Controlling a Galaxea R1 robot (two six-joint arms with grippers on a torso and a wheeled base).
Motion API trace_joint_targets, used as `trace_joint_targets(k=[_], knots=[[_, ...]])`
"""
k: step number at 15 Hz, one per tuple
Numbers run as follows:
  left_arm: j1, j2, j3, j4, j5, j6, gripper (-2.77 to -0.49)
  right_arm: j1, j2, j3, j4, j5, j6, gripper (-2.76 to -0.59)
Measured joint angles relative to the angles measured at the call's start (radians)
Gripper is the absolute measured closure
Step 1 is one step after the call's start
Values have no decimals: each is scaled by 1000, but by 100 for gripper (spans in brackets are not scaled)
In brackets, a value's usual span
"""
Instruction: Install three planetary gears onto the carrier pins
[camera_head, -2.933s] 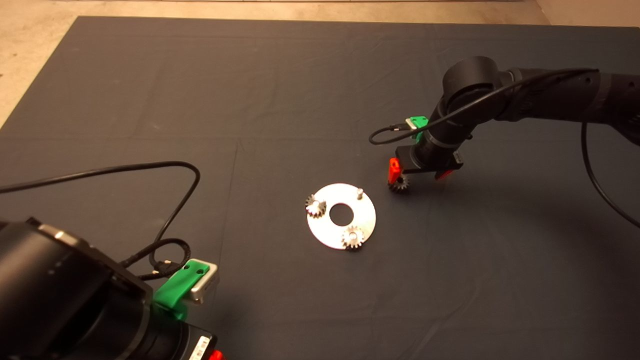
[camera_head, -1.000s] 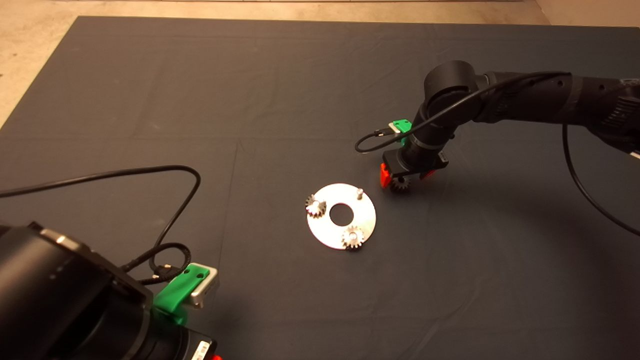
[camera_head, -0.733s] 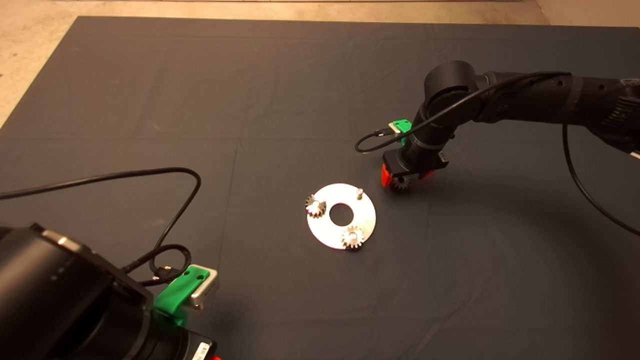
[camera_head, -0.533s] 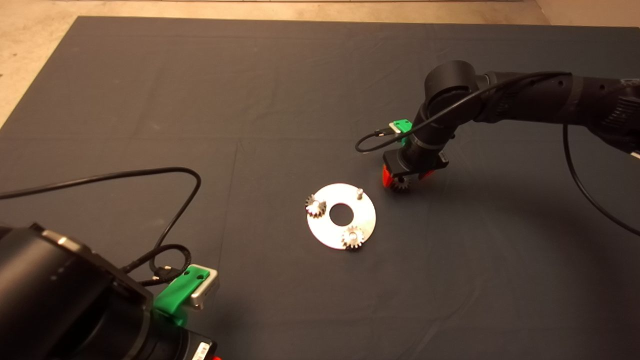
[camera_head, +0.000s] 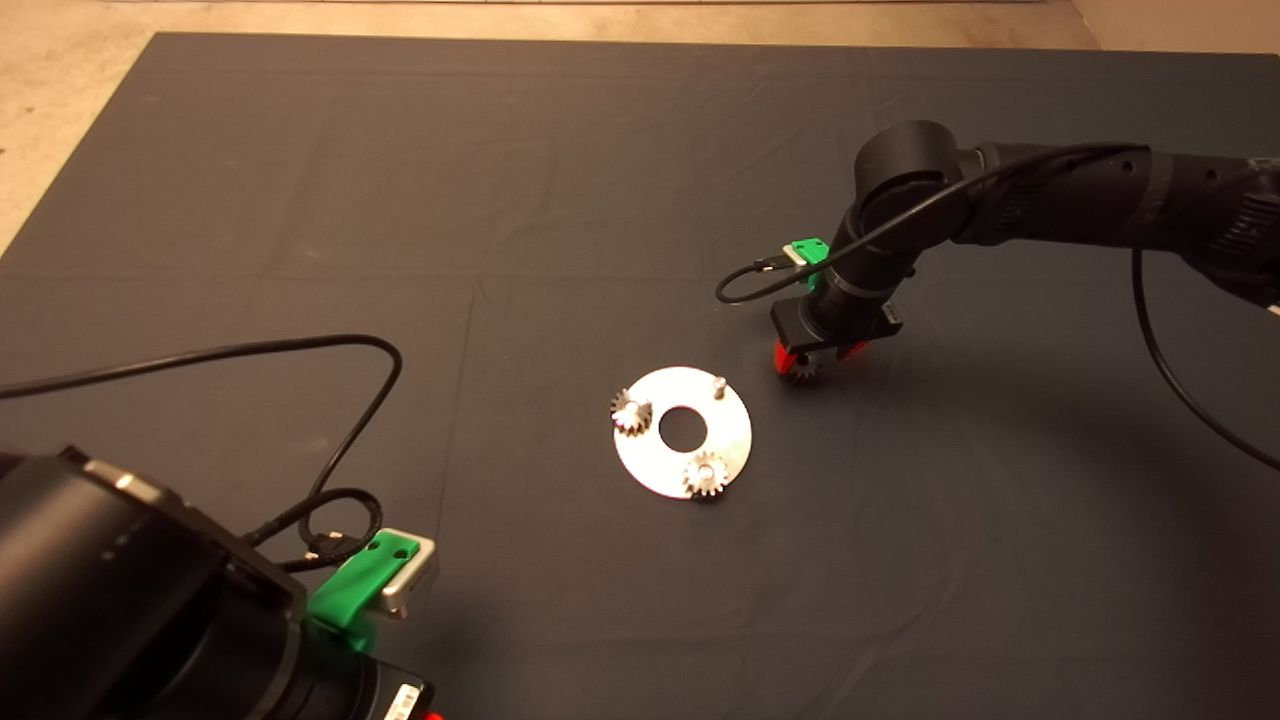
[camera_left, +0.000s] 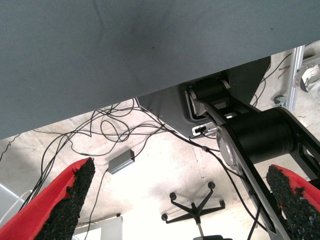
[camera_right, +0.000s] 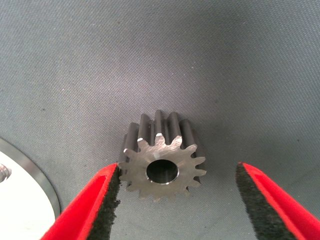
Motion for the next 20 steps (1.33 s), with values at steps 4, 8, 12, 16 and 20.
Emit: trace_joint_targets(k=[4,8,12,16,20], knots=[[0,0,0,0,0,0,-248,0,-2,0,0,6,0,-154],[0,0,0,0,0,0,-248,-1,-2,0,0,7,1,-138],[0,0,0,0,0,0,-248,-4,-5,1,0,8,1,-136],[0,0,0,0,0,0,-248,-19,-28,8,0,9,1,-136],[0,0,0,0,0,0,-248,-20,-42,27,0,6,3,-123]])
